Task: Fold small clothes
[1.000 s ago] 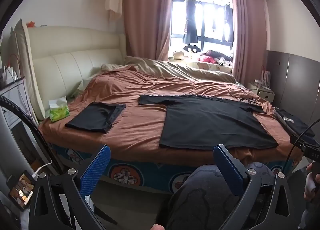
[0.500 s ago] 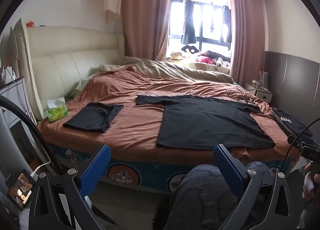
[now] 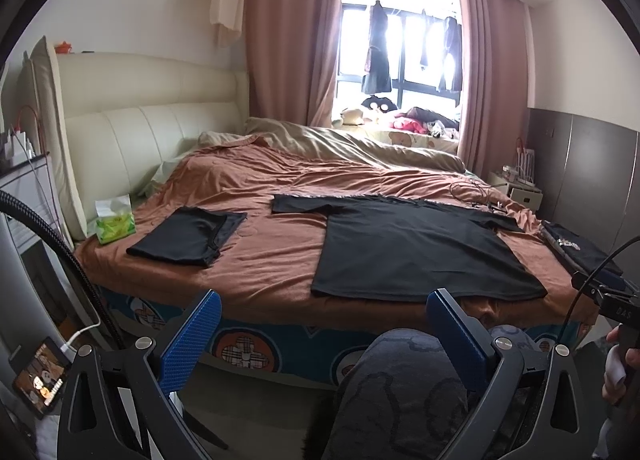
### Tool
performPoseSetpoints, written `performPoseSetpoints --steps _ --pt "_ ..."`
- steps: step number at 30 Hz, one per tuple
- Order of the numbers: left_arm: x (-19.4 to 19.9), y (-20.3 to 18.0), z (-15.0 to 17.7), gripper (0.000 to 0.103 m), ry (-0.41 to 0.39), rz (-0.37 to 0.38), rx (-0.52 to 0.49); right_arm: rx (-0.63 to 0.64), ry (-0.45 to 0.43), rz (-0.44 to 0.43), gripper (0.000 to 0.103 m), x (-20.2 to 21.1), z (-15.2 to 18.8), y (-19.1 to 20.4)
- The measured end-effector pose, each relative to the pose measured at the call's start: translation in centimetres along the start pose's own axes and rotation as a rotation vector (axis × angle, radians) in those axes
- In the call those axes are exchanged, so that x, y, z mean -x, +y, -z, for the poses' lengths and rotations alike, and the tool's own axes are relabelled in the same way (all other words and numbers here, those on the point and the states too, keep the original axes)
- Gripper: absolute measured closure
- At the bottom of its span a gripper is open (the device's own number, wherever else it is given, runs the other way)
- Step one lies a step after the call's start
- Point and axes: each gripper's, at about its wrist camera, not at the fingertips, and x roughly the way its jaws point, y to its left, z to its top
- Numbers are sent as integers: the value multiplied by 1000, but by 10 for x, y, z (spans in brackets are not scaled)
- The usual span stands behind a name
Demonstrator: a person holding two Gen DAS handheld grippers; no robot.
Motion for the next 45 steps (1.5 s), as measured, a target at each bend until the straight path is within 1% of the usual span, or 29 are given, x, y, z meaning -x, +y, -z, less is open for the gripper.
performPoseSetpoints --steps 15,45 --pt "11 -3 4 0 -19 1 -1 9 -6 -7 0 1 1 -1" --pt "9 -6 -3 0 -18 10 -7 1 -11 -1 0 -2 0 -4"
